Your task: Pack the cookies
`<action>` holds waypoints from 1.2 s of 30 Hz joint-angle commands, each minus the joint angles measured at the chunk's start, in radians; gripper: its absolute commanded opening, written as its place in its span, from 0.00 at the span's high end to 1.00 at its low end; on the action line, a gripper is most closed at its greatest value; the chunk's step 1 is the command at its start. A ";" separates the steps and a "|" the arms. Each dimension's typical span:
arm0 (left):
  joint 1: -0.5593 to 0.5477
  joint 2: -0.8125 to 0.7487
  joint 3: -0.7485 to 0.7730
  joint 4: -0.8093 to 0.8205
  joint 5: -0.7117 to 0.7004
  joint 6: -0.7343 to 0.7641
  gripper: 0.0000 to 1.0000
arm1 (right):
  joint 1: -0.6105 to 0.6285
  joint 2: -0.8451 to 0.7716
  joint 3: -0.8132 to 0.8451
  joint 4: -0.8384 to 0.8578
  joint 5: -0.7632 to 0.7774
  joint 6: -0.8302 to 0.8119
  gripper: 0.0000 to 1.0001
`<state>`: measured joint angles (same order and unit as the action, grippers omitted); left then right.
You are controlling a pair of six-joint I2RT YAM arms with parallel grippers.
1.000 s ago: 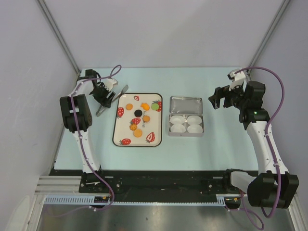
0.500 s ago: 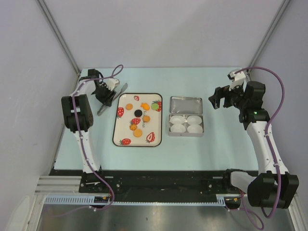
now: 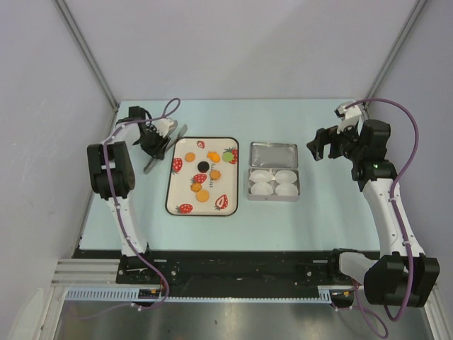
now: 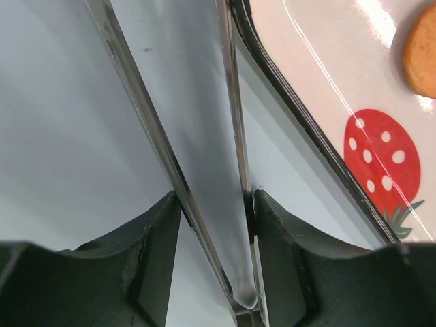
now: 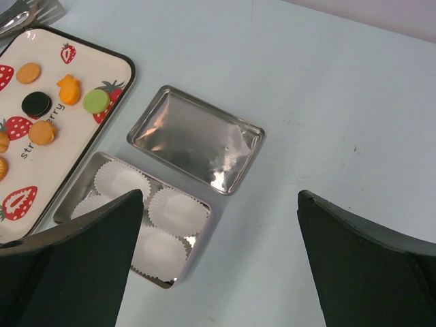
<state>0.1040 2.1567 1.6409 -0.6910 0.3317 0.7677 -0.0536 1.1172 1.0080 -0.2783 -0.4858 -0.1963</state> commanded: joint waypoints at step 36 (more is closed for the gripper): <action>-0.003 -0.308 -0.165 0.137 -0.036 -0.242 0.51 | 0.006 -0.028 0.001 0.019 -0.002 -0.011 0.00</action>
<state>0.1040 1.8828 1.5135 -0.6052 0.3397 0.5381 -0.0536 1.1156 1.0080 -0.2787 -0.4858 -0.1963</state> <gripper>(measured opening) 0.493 0.995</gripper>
